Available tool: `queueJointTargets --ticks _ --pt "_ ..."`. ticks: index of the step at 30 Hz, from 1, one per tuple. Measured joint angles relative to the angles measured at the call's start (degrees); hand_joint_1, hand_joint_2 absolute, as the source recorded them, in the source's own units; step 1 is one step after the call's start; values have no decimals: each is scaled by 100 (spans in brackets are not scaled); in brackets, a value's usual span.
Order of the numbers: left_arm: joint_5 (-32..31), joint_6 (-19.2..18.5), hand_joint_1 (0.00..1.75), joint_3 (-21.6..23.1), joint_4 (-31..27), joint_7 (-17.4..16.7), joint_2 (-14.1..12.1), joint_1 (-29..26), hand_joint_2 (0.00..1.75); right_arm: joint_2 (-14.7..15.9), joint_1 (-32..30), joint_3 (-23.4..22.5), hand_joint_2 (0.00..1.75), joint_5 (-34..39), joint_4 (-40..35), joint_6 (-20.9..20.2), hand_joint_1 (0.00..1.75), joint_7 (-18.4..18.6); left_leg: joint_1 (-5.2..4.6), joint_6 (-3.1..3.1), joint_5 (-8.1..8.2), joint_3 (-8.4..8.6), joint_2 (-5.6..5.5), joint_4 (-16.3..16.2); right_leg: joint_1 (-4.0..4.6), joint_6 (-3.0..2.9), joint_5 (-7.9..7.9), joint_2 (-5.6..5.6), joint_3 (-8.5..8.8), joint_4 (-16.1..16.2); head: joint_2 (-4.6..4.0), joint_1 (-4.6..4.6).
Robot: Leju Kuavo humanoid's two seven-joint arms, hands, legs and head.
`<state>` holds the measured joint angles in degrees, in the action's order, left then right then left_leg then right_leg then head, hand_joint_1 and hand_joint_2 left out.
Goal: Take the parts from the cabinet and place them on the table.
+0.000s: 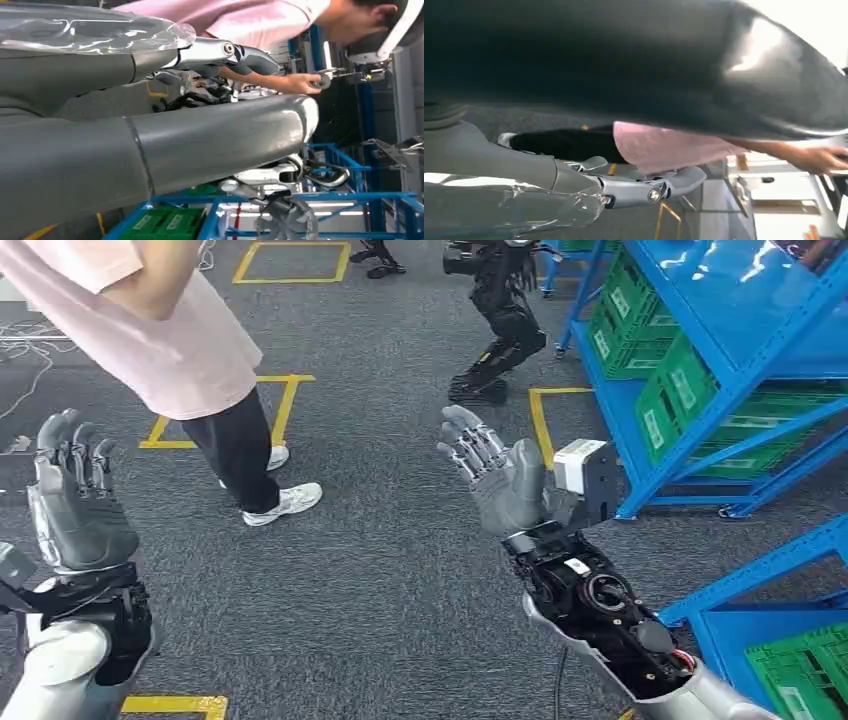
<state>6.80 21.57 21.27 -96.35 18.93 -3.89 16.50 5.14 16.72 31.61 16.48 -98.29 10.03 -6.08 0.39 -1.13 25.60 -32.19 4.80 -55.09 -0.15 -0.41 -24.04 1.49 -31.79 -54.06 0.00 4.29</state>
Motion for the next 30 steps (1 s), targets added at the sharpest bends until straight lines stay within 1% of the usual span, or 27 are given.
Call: queueJointTargets --ticks 1,2,4,5,6,7,8,9,10,11,12,14,15,16,17,18,19,20,21,22,23,24,25,26,27,29,30 --pt "-2 0 0 0 0 2 -2 3 0 -2 15 2 0 -2 0 -18 0 -24 11 -20 143 -67 -204 -197 4 -31 18 -45 2 20 -2 -53" --pt "-4 0 0 0 2 9 0 4 0 -2 20 2 0 -2 0 -20 0 -22 17 -25 356 -253 -342 -592 -2 -52 28 -81 -8 20 0 -97" --pt "-2 0 0 0 2 7 -2 -40 0 -2 -4 7 0 0 4 -22 0 -20 19 -50 750 -743 -438 -1574 -1 -65 37 -179 -27 19 -2 -166" --pt "-2 0 0 0 7 7 -4 -56 0 -2 -8 7 0 0 13 -22 0 -20 16 -59 804 -916 -445 -1875 1 -66 39 -235 -35 17 0 -186" --pt "-2 0 0 0 9 7 -4 -62 0 -2 -13 7 0 0 17 -22 0 -20 17 -58 705 -928 -445 -1853 0 -68 43 -292 -35 17 -2 -215" --pt "-2 2 0 0 9 7 -7 -60 0 -2 -13 7 0 -2 18 -22 0 -20 19 -52 514 -817 -447 -1595 -2 -66 44 -343 -32 13 0 -230" --pt "-2 0 0 0 9 7 -7 -58 0 -2 -11 9 0 0 18 -22 0 -22 27 -44 214 -563 -457 -1058 -5 -63 44 -404 -29 4 0 -252" --pt "-2 0 0 0 9 7 -7 -56 0 -2 -10 9 0 0 17 -22 0 -22 44 -30 -59 -274 -522 -462 -5 -56 40 -456 -25 -9 0 -276" --pt "-2 0 0 0 9 7 -9 -53 0 -2 -9 7 0 0 17 -22 0 -26 71 -15 -123 -98 -704 -44 -5 -34 33 -496 -40 -28 -2 -289" --pt "-2 0 0 0 11 7 -4 -54 0 -2 -2 7 0 0 17 -22 0 -31 63 -7 -97 -61 -746 23 36 9 25 -541 -88 -66 0 -298" --pt "-4 0 0 0 11 5 -4 -50 0 -2 -9 9 0 0 17 -24 0 -33 64 20 -107 -77 -680 10 17 34 39 -563 -107 -53 0 -274" --pt "-11 0 0 0 11 7 -4 -50 0 -2 -14 9 0 0 18 -26 0 -44 21 78 -111 -74 -636 11 -9 107 55 -629 -109 -29 -2 -267" --pt "-11 0 0 0 11 7 2 -41 0 0 -15 2 0 0 15 -26 0 -46 74 121 -138 -58 -579 60 -2 139 37 -661 -129 -43 0 -269" --pt "-11 -4 0 0 11 7 7 -31 0 -2 -25 -2 0 -2 15 -26 0 -52 75 141 -141 -35 -533 81 10 169 -77 -483 -210 -183 -2 -243" --pt "-15 -7 0 0 11 9 13 -29 0 0 -12 0 0 -2 15 -33 0 -55 75 164 -137 -28 -504 79 7 195 -283 -354 -344 -527 0 -165" --pt "-17 -7 0 0 11 9 13 -31 0 -2 -12 0 0 -2 15 -33 0 -57 66 182 -132 -28 -467 77 -10 222 -510 -274 -556 -1005 -2 -107" --pt "-20 -7 0 0 15 9 13 -37 0 -2 -29 0 0 -2 18 -33 0 -57 56 188 -127 -29 -414 75 -27 242 -728 -225 -808 -1553 0 -96" --pt "-17 -7 0 0 22 7 13 -40 0 -2 -44 2 0 -2 24 -35 0 -61 54 193 -122 -29 -368 73 -40 253 -834 -206 -974 -1908 0 -88" --pt "-20 -7 0 0 30 7 13 -43 0 -2 -56 4 0 -2 35 -40 0 -61 54 191 -112 -24 -321 70 -46 261 -802 -195 -1023 -2001 0 -68" --pt "-20 -7 0 0 33 7 13 -44 0 0 -65 4 0 -2 42 -39 0 -63 55 186 -103 -15 -285 69 -47 257 -644 -183 -933 -1807 0 -51" --pt "-20 -7 0 0 33 7 13 -43 0 0 -67 2 0 -2 44 -39 0 -63 56 173 -91 3 -241 68 -46 243 -384 -164 -706 -1351 -2 -26" --pt "-20 -7 0 0 33 7 13 -42 0 0 -65 -4 0 -2 44 -42 0 -68 56 152 -76 29 -206 67 -44 222 -115 -112 -408 -770 0 9" --pt "-20 -7 0 0 33 9 13 -37 0 0 -64 -4 0 -2 42 -46 0 -79 49 126 -55 57 -173 68 -32 196 40 55 -140 -203 0 30" --pt "-20 -7 0 0 33 15 15 -28 0 -2 -61 -2 0 -2 44 -59 0 -79 3 101 -48 48 -135 66 47 184 -70 124 -46 -84 0 28" --pt "-17 -7 0 0 33 20 13 -20 0 -4 -61 0 0 -2 42 -79 0 -94 1 80 -58 33 -120 60 29 132 -52 85 -14 -67 -2 15" --pt "-17 4 0 0 33 33 15 -22 0 -4 -74 -2 0 -2 44 -85 0 -90 3 33 -65 56 -13 87 62 84 -52 -15 -53 -82 0 -26" --pt "-17 11 0 0 31 33 15 -20 0 -7 -69 -5 0 -2 39 -85 0 -92 2 -11 -46 83 30 86 27 30 -23 -67 -27 -32 0 -26"
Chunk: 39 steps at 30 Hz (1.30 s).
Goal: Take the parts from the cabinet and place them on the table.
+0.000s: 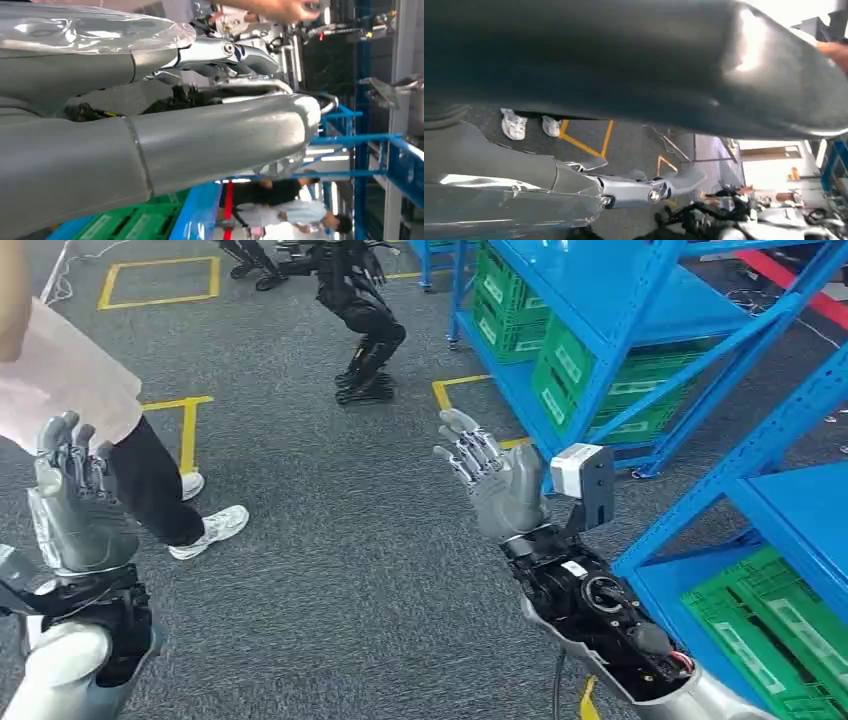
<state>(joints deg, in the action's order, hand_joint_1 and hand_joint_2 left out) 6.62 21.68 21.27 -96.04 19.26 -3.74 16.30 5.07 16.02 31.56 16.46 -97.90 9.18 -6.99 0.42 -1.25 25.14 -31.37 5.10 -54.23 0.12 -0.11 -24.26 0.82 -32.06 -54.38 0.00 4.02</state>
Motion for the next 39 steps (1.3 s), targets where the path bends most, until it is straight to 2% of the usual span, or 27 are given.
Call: queueJointTargets --ticks 1,3,5,6,7,9,10,11,15,16,17,18,20,21,22,23,25,26,27,29,31,32,33,35,36,37,39 --pt "0 15 0 0 0 0 -2 1 0 -4 0 7 0 0 -7 -11 0 -4 29 -33 103 -14 -142 -94 -24 -35 25 -27 39 39 -2 -22" --pt "-4 42 0 0 0 -2 2 -3 0 -7 18 5 0 -4 -7 -9 0 4 27 -49 504 -368 -413 -820 -27 -75 43 -98 31 47 0 -105" --pt "-4 52 0 0 0 -24 -9 -44 0 -13 1 9 0 -4 -7 -11 0 13 26 -60 868 -900 -478 -1838 -9 -98 42 -195 17 46 0 -182" --pt "-7 55 0 0 0 -26 -11 -60 0 -13 -4 11 0 -4 -7 -11 0 15 25 -54 843 -1012 -478 -2003 -5 -101 44 -250 18 46 -2 -199" --pt "-13 59 0 0 0 -37 -11 -66 0 -13 -4 11 0 -4 -4 -13 0 22 25 -39 683 -972 -480 -1863 -3 -100 44 -306 23 44 0 -210" --pt "-24 70 0 0 0 -42 -11 -63 0 -15 -2 11 0 -4 -7 -17 0 22 25 11 140 -553 -516 -920 -1 -99 44 -426 42 41 0 -245" --pt "-33 77 0 0 0 -42 -11 -60 0 -15 -2 11 0 -4 -7 -22 0 22 21 47 -106 -302 -642 -384 -1 -95 41 -469 48 39 0 -256" --pt "-39 77 0 0 0 -42 -13 -55 0 -15 3 11 0 -4 -7 -24 0 20 25 90 -111 -166 -850 -76 17 -78 37 -501 21 28 0 -262" --pt "-59 79 0 0 -7 -63 -13 -51 0 -17 -3 9 0 -4 -7 -44 0 35 16 128 -118 -126 -699 25 -23 48 50 -687 -32 35 -2 -247" --pt "-61 79 0 0 -9 -70 -2 -48 0 -17 -10 4 0 -4 -9 -46 0 39 73 157 -139 -89 -620 71 -24 68 -2 -582 -48 -23 0 -254" --pt "-61 79 0 0 -13 -79 2 -45 0 -17 4 2 0 -4 -9 -48 0 37 69 186 -126 -62 -587 82 15 99 -161 -344 -166 -248 0 -215" --pt "-61 77 0 0 -17 -83 2 -42 0 -18 8 2 0 -4 -9 -52 0 37 66 203 -117 -51 -537 82 -9 137 -398 -218 -361 -695 -2 -151" --pt "-61 79 0 0 -17 -87 2 -49 0 -17 -12 5 0 -4 -7 -50 0 46 64 211 -108 -52 -439 80 -63 192 -797 -146 -866 -1739 -2 -118" --pt "-61 79 0 0 -17 -96 2 -54 0 -17 -14 7 0 -4 -7 -52 0 46 67 207 -101 -50 -390 79 -86 212 -836 -136 -996 -1989 0 -92" --pt "-61 77 0 0 -17 -101 2 -57 0 -17 -14 7 0 -4 -7 -52 0 48 71 198 -88 -40 -340 78 -112 231 -731 -127 -983 -1931 0 -70" --pt "-61 79 0 0 -17 -101 2 -57 0 -17 -13 5 0 -4 -7 -50 0 46 76 183 -74 -26 -300 76 -132 248 -525 -107 -840 -1614 -2 -37" --pt "-61 76 0 0 -17 -101 4 -55 0 -17 -11 5 0 -4 -7 -52 0 46 94 124 -31 36 -222 71 -143 258 18 40 -268 -493 0 11" --pt "-61 77 0 0 -17 -101 4 -51 0 -17 -3 5 0 -4 -4 -52 0 46 70 88 -6 55 -192 67 -126 263 55 241 -92 -101 -2 39" --pt "-61 77 0 0 -17 -98 4 -45 0 -20 14 7 0 -4 -7 -54 0 44 37 54 3 31 -173 33 -70 193 7 220 21 17 -2 55" --pt "-61 76 0 0 -17 -94 4 -45 0 -28 -7 5 0 -4 -2 -55 0 37 24 19 -16 38 -73 58 -56 126 10 137 -36 -30 0 -33" --pt "-61 76 0 0 -17 -90 4 -39 0 -33 0 7 0 -4 -7 -57 0 33 53 -60 37 53 -14 58 -73 27 41 36 -17 17 0 -28" --pt "-61 77 0 0 -17 -87 2 -30 0 -35 6 7 0 -4 -7 -57 0 24 70 -73 145 22 -207 -73 -81 3 55 -4 -9 28 -2 -78" --pt "-61 76 0 0 -17 -74 2 -26 0 -35 14 2 0 -4 -7 -57 0 28 72 -67 394 -181 -355 -492 -83 -29 61 -44 -17 28 0 -114" --pt "-61 76 0 0 -15 -76 -4 -43 0 -35 5 11 0 -4 -4 -59 0 28 57 -65 828 -730 -460 -1566 -65 -63 64 -132 -31 28 0 -203" --pt "-61 76 0 0 -15 -76 -9 -50 0 -35 1 11 0 -4 4 -59 0 31 49 -59 888 -941 -476 -1928 -51 -65 65 -187 -34 27 -2 -234" --pt "-59 76 0 0 -13 -77 -11 -57 0 -35 0 11 0 -4 15 -59 0 31 46 -44 812 -1002 -477 -1972 -39 -70 68 -246 -33 26 -2 -240" --pt "-59 77 0 0 -13 -74 -13 -57 0 -35 1 11 0 -4 24 -59 0 31 44 7 357 -740 -491 -1315 -26 -70 69 -364 -25 19 -2 -258"
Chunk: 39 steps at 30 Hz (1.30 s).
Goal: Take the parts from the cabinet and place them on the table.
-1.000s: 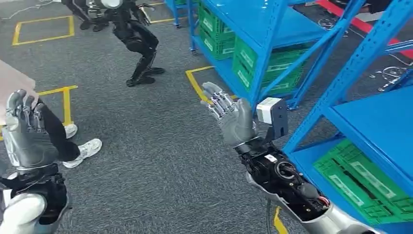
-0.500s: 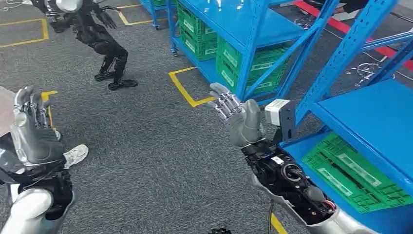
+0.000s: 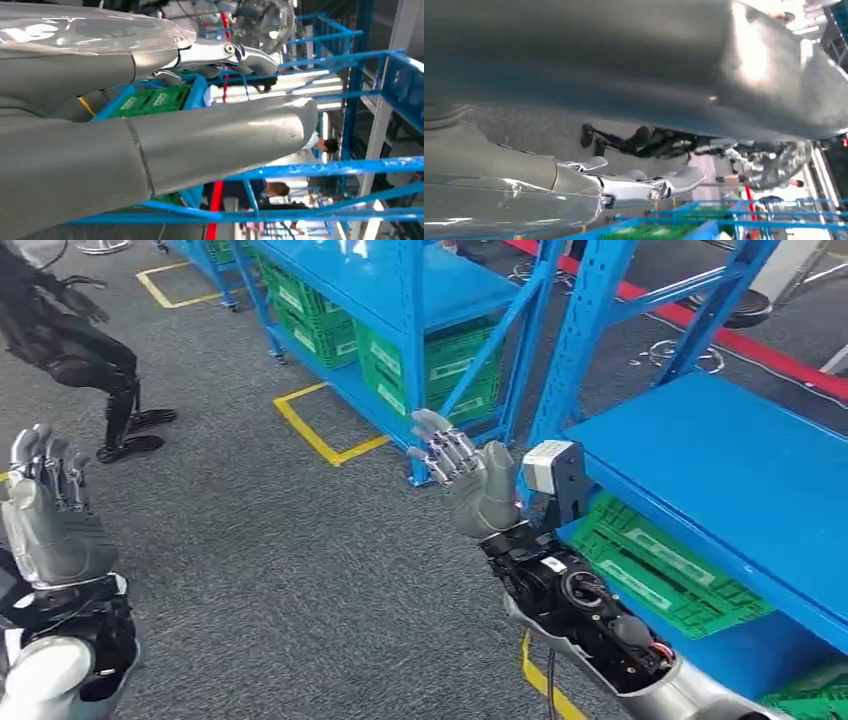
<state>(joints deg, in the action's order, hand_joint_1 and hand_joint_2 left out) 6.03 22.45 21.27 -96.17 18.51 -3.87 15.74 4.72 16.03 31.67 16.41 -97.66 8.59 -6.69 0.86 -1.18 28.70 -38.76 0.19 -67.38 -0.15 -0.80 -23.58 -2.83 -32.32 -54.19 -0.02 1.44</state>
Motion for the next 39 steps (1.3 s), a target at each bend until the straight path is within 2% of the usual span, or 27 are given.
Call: queueJointTargets --ticks 1,2,3,6,7,9,11,12,13,15,16,17,18,19,22,23,25,27,28,29,30,32,33,35,37,38,39 --pt "2 0 0 0 0 0 -2 3 0 0 1 0 0 0 0 0 0 -2 -1 42 -305 288 -55 613 4 1 0 -65 9 -5 2 0" --pt "2 0 0 0 0 2 -2 9 0 0 2 0 0 0 0 0 0 -7 0 84 -493 521 -217 1114 1 6 -3 -111 6 -9 0 -13" --pt "4 0 0 0 0 7 -2 19 0 0 6 0 0 0 0 0 0 -13 4 88 -433 577 -354 1265 26 34 -8 -142 -33 -28 2 -14" --pt "13 -2 0 0 0 22 -2 25 0 0 4 0 0 0 0 -9 0 -13 -50 113 -451 569 -212 1276 -30 127 15 -262 -66 -5 2 0" --pt "17 -18 0 0 0 24 -2 26 0 0 7 -4 0 0 0 -9 0 -13 5 158 -481 602 -152 1342 0 168 0 -295 -76 -15 2 -2" --pt "17 -35 0 0 0 37 2 37 0 0 22 -11 0 0 0 -11 0 -17 8 202 -472 653 -63 1365 7 206 -285 82 -254 -438 2 77" --pt "20 -35 0 0 0 37 2 33 0 0 28 -9 0 0 0 -9 0 -17 -3 218 -461 661 23 1361 -28 260 -731 207 -716 -1442 2 144" --pt "20 -35 0 0 0 37 0 32 0 0 27 -7 0 0 2 -11 0 -15 -7 221 -457 660 74 1359 -44 280 -866 222 -918 -1865 0 155" --pt "22 -35 0 0 0 37 0 31 0 0 27 -4 0 0 4 -11 0 -15 -6 221 -450 664 122 1357 -52 288 -860 233 -995 -2005 0 170" --pt "22 -35 0 0 0 37 0 32 0 0 29 -11 0 0 9 -9 0 -11 -1 202 -428 692 202 1355 -65 289 -469 262 -714 -1423 2 225" --pt "22 -35 0 0 0 37 0 35 0 0 34 -13 0 0 9 -9 0 -11 5 179 -408 718 239 1351 -63 279 -192 316 -421 -845 0 255" --pt "22 -35 0 0 0 37 2 42 0 0 48 -13 0 0 9 -9 0 -11 3 148 -382 751 278 1346 -60 265 31 462 -107 -233 0 282" --pt "22 -35 0 0 -2 37 0 54 0 0 74 -11 0 0 9 -9 0 -4 -49 121 -368 746 308 1341 26 260 -85 611 -18 -67 0 290" --pt "22 -37 0 0 0 33 -2 70 0 0 103 -9 0 0 9 -9 0 -2 -52 102 -372 725 322 1325 7 187 -71 555 21 -38 2 275" --pt "24 -70 0 0 0 31 -2 82 0 0 96 -11 0 0 9 -9 0 26 -45 26 -369 748 487 1338 34 96 -39 406 -7 -23 2 236" --pt "26 -88 0 0 0 31 -2 97 0 -7 100 -7 0 0 0 -9 0 28 -22 -11 -290 739 422 1285 -6 50 -11 371 27 17 2 234" --pt "26 -94 0 -2 0 31 -2 135 0 -7 135 -11 0 0 0 -7 0 35 -15 -26 101 424 96 594 -7 -2 7 292 12 28 0 146" --pt "44 -98 0 -2 7 31 -2 121 0 -9 126 0 0 0 2 -7 0 37 -18 -36 496 -109 17 -449 6 -15 9 191 -1 27 2 61" --pt "55 -98 0 -2 13 31 -4 119 0 -9 118 -2 0 2 2 4 0 42 -20 -31 513 -260 14 -688 13 -21 13 139 -2 27 0 37" --pt "63 -98 0 -2 15 31 -2 120 0 -9 113 0 0 9 2 11 0 44 -21 -15 387 -257 13 -617 16 -22 14 78 0 26 2 30" --pt "68 -98 0 -2 15 33 -2 127 0 -9 112 0 0 9 2 15 0 42 -24 7 159 -120 6 -290 17 -21 15 18 4 23 0 22" --pt "72 -98 0 -2 15 37 -2 147 0 -9 114 0 0 9 2 35 0 42 -25 68 -403 408 -120 840 16 -16 15 -96 21 18 0 -2" --pt "83 -98 0 -2 15 39 -2 163 0 -9 114 0 0 9 2 44 0 44 -24 103 -469 577 -361 1225 13 -5 12 -130 -4 12 2 -13" --pt "92 -98 0 0 15 44 0 162 0 -9 115 2 0 9 0 55 0 55 -34 93 -464 585 -285 1299 13 60 22 -219 -58 -13 2 9" --pt "101 -98 0 0 15 50 -2 168 0 -7 108 2 0 9 0 70 0 77 -47 138 -468 600 -217 1309 -19 129 29 -308 -70 3 0 2" --pt "103 -98 0 0 15 50 0 171 0 -7 102 -4 0 9 -2 72 0 81 -6 176 -492 632 -146 1356 2 155 -3 -275 -89 -22 2 11" --pt "107 -98 0 0 15 50 9 166 0 -7 105 -4 0 9 -4 79 0 81 -9 192 -489 663 -106 1371 18 185 -125 -24 -168 -184 2 28"
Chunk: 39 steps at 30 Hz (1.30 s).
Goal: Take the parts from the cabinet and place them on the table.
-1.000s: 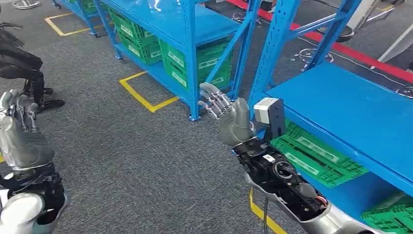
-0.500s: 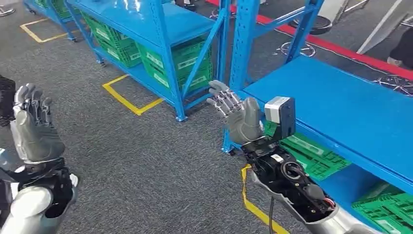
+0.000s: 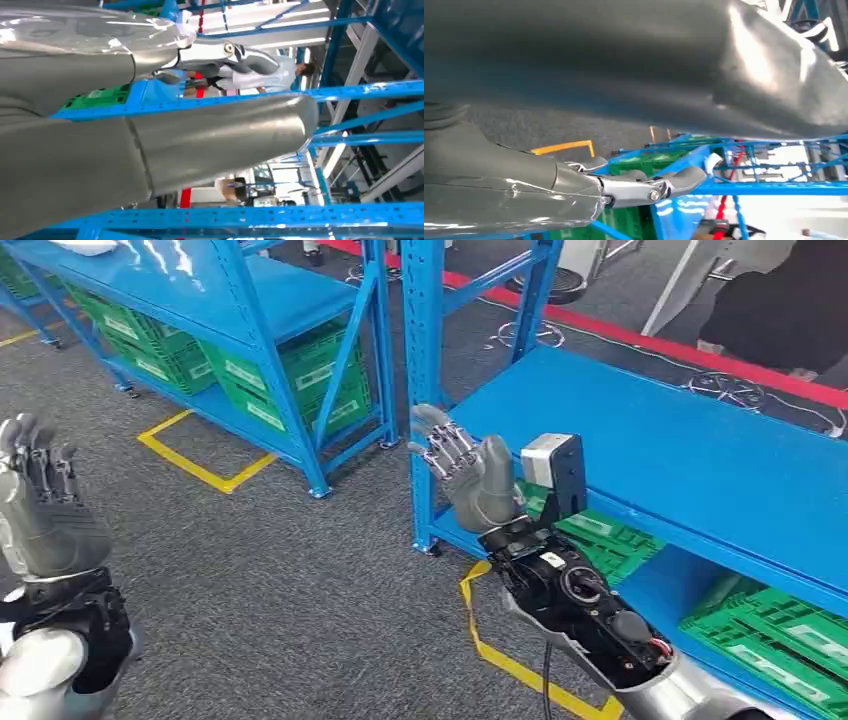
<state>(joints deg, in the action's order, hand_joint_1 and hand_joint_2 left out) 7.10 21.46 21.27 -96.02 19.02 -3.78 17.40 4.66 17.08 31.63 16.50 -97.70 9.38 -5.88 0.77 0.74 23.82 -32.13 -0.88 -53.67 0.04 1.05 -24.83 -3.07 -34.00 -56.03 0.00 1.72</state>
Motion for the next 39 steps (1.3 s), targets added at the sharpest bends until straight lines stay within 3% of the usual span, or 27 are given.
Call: queueJointTargets --ticks 1,3,4,5,6,8,9,10,11,14,15,17,19,20,21,23,24,25,29,30,31,32,33,34,35,37,39 --pt "0 0 0 0 0 4 0 1 0 0 9 2 0 0 0 0 0 4 -2 27 14 10 42 -1 -9 26 -225 157 -153 -391 -2 62" --pt "2 0 0 0 0 2 0 -21 0 0 -12 4 0 2 0 9 0 4 -7 42 24 8 141 -5 -44 77 -678 241 -648 -1443 0 93" --pt "2 0 0 0 0 2 0 -35 0 0 -23 4 0 2 0 9 0 7 -7 43 30 9 192 -5 -62 96 -762 246 -812 -1781 0 114" --pt "2 0 0 0 0 2 0 -43 0 0 -29 4 0 4 0 9 0 7 -6 37 40 18 239 -6 -77 104 -699 256 -825 -1791 -2 134" --pt "2 0 0 0 0 2 0 -46 0 0 -29 2 0 4 0 9 0 7 -4 25 52 32 280 -7 -87 109 -504 274 -692 -1503 -2 167" --pt "2 0 0 0 0 2 0 -42 0 0 -23 2 0 4 0 15 0 4 1 -16 89 89 359 -9 -99 102 21 386 -140 -432 0 226" --pt "2 2 0 0 0 2 0 -41 0 0 -22 4 0 4 0 15 0 4 -15 -47 115 114 383 -9 -89 102 115 611 81 58 0 252" --pt "0 0 0 0 0 2 0 -34 0 0 -6 4 0 4 -2 15 0 7 -65 -69 127 94 415 -30 0 72 61 682 191 150 0 254" --pt "2 2 0 0 0 0 0 -37 0 0 -8 7 0 4 -4 15 0 4 -67 -94 114 84 448 -21 -34 -1 67 617 157 134 0 230" --pt "0 7 0 0 0 2 0 -37 0 -2 -14 7 0 4 -7 13 0 4 -51 -172 154 103 611 -26 -8 -97 100 451 165 172 0 182" --pt "0 11 0 -2 0 0 -2 -35 0 -4 -15 9 0 4 -13 4 0 0 -18 -201 252 96 467 -136 -31 -121 115 415 183 191 -2 164" --pt "-7 11 0 0 0 2 -2 -38 0 -4 -1 2 0 4 -11 -4 0 -4 -20 -209 694 -317 193 -989 -38 -176 124 323 174 194 0 81" --pt "-9 15 0 -2 0 0 -11 -70 0 -4 -20 9 0 4 -11 -24 0 -2 -22 -212 1004 -795 119 -1880 -26 -191 128 230 169 193 0 27" --pt "-9 20 0 -2 0 0 -11 -83 0 -4 -27 9 0 4 -11 -26 0 -2 -23 -209 1041 -933 117 -2099 -20 -192 128 192 168 193 0 -2" --pt "-9 22 0 -2 0 -2 -11 -99 0 -4 -29 9 0 4 -4 -28 0 -4 -23 -197 935 -1019 116 -2125 -10 -194 128 108 168 192 -2 -19" --pt "-15 35 0 -2 0 -2 -11 -95 0 -4 -27 9 0 2 0 -37 0 -7 -24 -139 363 -634 83 -1224 -7 -192 128 -10 188 191 0 -28" --pt "-22 48 0 -2 0 -2 -13 -91 0 -4 -24 9 0 2 0 -37 0 -9 -23 -105 94 -359 -16 -640 -7 -189 126 -56 194 186 -2 -32" --pt "-26 48 0 -2 0 -2 -11 -84 0 -4 -21 9 0 0 0 -44 0 -13 -24 -81 -23 -158 -229 -207 5 -172 116 -91 170 174 0 -43" --pt "-46 48 0 -2 0 -13 -11 -89 0 -4 -32 7 0 -4 0 -59 0 -15 -54 -30 -9 -134 -90 -109 -27 -52 131 -244 129 185 -2 -26" --pt "-48 48 0 -2 0 -11 -7 -84 0 -4 -36 2 0 -4 -2 -61 0 -15 -3 19 -43 -98 -23 -36 -15 -24 83 -183 101 137 0 -19" --pt "-48 48 0 -2 0 -13 2 -86 0 -4 -32 0 0 -4 -2 -61 0 -22 -14 26 -41 -77 13 -29 5 1 -12 -10 27 11 0 3" --pt "-57 44 0 -2 0 -7 4 -82 0 -4 -21 0 0 -11 0 -68 0 -33 -22 58 -28 -66 53 -31 -7 27 -290 155 -161 -470 0 64" --pt "-57 44 0 -2 0 -7 4 -87 0 -4 -23 0 0 -11 0 -70 0 -37 -28 62 -26 -65 78 -31 -16 42 -429 190 -295 -771 -2 92" --pt "-59 39 0 -2 0 -7 4 -97 0 -4 -47 2 0 -11 4 -70 0 -39 -37 71 -19 -67 146 -35 -32 70 -703 234 -623 -1472 0 101" --pt "-59 33 0 -2 0 -7 4 -101 0 -4 -58 2 0 -11 13 -70 0 -42 -39 75 -14 -66 192 -35 -44 84 -757 242 -755 -1747 0 119" --pt "-61 13 0 -2 0 -7 4 -102 0 -4 -62 0 0 -11 33 -72 0 -50 -40 69 2 -50 272 -37 -58 79 -496 260 -605 -1434 0 165" --pt "-66 11 0 -2 0 -7 7 -101 0 -6 -58 0 0 -11 33 -83 0 -59 -41 40 27 -3 349 -38 -47 29 22 401 -37 -334 0 221"
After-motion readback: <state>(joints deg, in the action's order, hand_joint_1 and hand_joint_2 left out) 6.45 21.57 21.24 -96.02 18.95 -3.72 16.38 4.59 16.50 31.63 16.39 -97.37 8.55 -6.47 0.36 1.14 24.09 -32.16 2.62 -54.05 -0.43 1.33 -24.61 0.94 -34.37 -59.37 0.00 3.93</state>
